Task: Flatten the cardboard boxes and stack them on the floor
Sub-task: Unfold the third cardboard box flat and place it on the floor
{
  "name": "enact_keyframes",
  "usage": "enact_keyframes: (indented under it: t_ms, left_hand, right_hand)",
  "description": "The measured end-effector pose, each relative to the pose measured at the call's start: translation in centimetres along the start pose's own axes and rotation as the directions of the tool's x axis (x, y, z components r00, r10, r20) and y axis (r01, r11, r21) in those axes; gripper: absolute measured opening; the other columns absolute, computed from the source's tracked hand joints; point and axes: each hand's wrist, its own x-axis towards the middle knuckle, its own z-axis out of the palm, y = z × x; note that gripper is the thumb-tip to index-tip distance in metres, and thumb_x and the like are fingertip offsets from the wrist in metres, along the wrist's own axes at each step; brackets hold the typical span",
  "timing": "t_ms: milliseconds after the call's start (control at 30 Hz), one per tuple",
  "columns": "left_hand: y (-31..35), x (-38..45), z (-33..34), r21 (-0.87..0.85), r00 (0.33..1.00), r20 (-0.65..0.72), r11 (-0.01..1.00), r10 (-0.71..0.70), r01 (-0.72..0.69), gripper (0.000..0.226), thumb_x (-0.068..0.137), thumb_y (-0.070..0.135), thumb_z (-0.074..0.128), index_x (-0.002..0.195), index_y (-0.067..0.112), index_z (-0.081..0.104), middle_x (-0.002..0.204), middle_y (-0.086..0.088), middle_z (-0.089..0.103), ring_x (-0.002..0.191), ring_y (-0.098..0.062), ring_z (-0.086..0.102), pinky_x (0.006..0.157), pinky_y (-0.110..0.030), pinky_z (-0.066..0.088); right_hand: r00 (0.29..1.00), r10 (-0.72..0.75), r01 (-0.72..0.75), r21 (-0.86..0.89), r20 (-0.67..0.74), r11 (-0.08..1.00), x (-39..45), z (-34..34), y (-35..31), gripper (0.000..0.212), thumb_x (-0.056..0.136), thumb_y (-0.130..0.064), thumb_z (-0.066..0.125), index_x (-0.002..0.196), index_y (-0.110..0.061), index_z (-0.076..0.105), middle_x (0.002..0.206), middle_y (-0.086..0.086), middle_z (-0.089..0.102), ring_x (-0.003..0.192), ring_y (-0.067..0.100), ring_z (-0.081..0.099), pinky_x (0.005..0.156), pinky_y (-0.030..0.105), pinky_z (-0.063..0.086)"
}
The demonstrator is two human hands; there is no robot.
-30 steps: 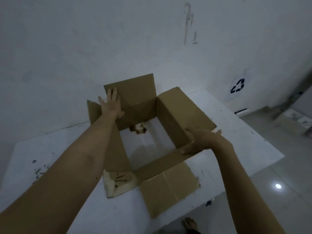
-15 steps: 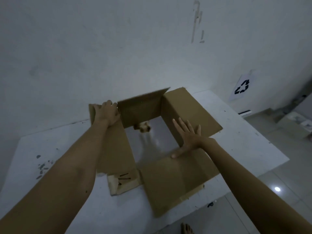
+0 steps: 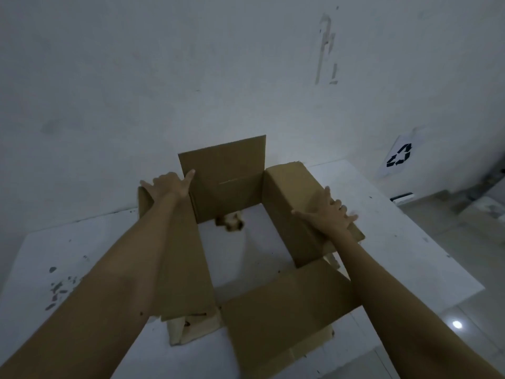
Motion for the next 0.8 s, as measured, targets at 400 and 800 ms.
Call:
enact_keyframes:
  t_ms: [400, 800]
  left_hand:
    - [0.4, -0.8, -2.1, -0.050, 0.936, 0.175, 0.947, -0.305, 0.318, 0.104, 0.076, 0.088, 0.018, 0.127, 0.006, 0.058, 0.139, -0.019, 0.045, 0.133, -0.033, 0.028, 0.108, -0.048, 0.022]
    - [-1.5, -4.2, -3.9, -0.416, 0.989, 0.012, 0.899, -0.148, 0.139, 0.067, 0.087, 0.057, 0.058, 0.118, -0.002, 0.059, 0.119, -0.017, 0.063, 0.107, -0.035, 0.060, 0.073, -0.033, 0.044]
  right_hand:
    - [0.894, -0.290, 0.253, -0.150, -0.340, 0.956, -1.6, -5.0, -6.1, 0.025, 0.095, -0.009, 0.050, 0.120, -0.008, 0.044, 0.109, 0.012, 0.055, 0.089, 0.027, 0.061, 0.071, 0.033, 0.041]
    - [0.887, -0.460, 0.447, -0.206, -0.022, 0.871, -7.1, 2.4, -9.1, 0.061, 0.100, -0.022, 0.032, 0.154, -0.026, 0.005, 0.149, 0.017, 0.032, 0.125, 0.040, 0.045, 0.103, 0.054, 0.038]
